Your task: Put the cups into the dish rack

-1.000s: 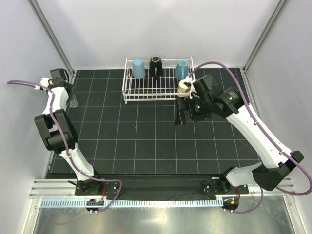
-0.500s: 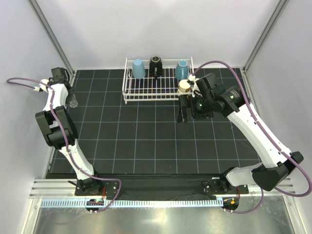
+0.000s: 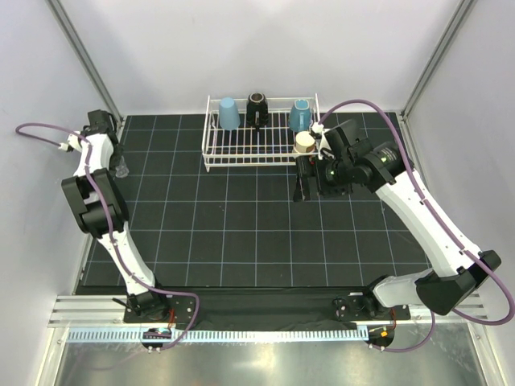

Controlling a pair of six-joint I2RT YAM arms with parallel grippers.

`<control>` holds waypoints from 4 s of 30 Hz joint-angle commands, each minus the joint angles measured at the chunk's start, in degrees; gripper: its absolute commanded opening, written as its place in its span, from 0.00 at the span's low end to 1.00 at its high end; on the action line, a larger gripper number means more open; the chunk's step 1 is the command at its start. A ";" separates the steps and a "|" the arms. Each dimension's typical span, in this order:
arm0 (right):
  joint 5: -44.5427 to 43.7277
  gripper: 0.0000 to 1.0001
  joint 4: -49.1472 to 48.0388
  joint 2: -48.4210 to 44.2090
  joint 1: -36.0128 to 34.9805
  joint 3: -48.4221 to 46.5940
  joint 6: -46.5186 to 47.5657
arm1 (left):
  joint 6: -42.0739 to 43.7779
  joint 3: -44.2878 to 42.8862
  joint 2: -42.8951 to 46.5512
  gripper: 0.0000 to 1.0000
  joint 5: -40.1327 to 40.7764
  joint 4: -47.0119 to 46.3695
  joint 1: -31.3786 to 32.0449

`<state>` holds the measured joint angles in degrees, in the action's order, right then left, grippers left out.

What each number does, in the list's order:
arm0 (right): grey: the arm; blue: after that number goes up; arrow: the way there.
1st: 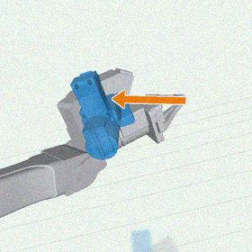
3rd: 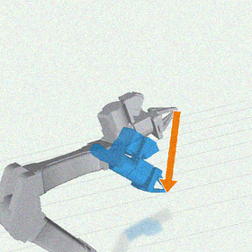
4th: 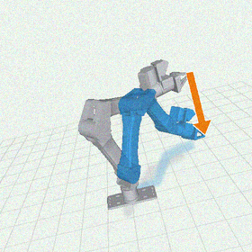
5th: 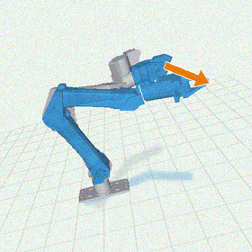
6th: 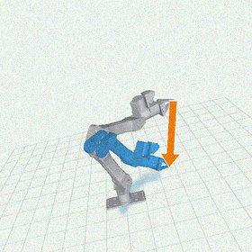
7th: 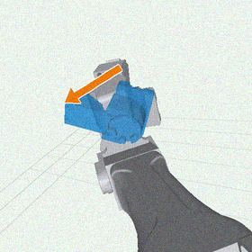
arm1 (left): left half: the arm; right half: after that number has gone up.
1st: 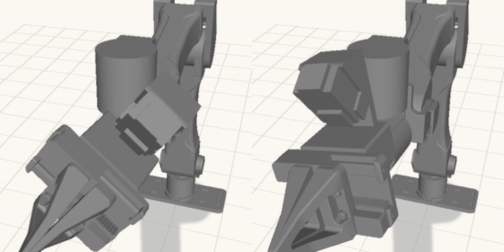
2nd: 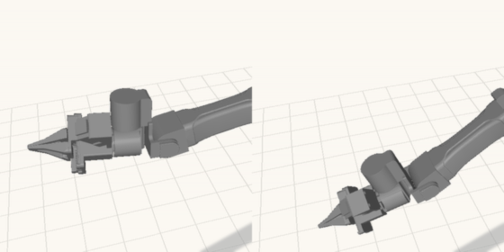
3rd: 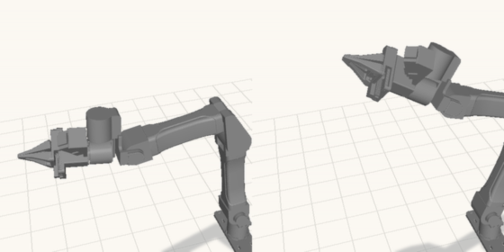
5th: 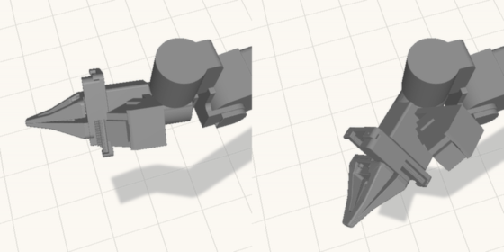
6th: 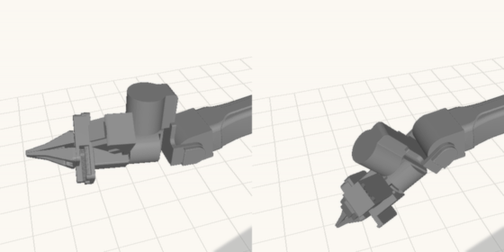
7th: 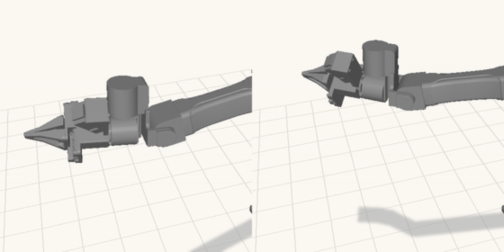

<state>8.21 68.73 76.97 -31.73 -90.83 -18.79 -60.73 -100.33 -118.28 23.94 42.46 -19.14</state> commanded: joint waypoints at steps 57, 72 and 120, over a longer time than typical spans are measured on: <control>21.91 0.97 -3.07 -11.40 2.28 3.99 4.02 | -10.18 30.54 57.62 0.00 -33.33 -6.94 26.52; 46.10 1.00 -34.06 -13.33 1.14 10.93 -19.41 | -22.68 45.93 90.23 0.00 -50.83 -8.18 28.45; 32.14 1.00 -54.40 -13.34 -10.46 13.22 -28.24 | -33.84 44.61 71.78 0.00 -52.94 -39.37 53.85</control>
<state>41.30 19.27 62.65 -42.00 -76.86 -46.50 -91.66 -56.38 -47.24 -26.85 9.26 34.54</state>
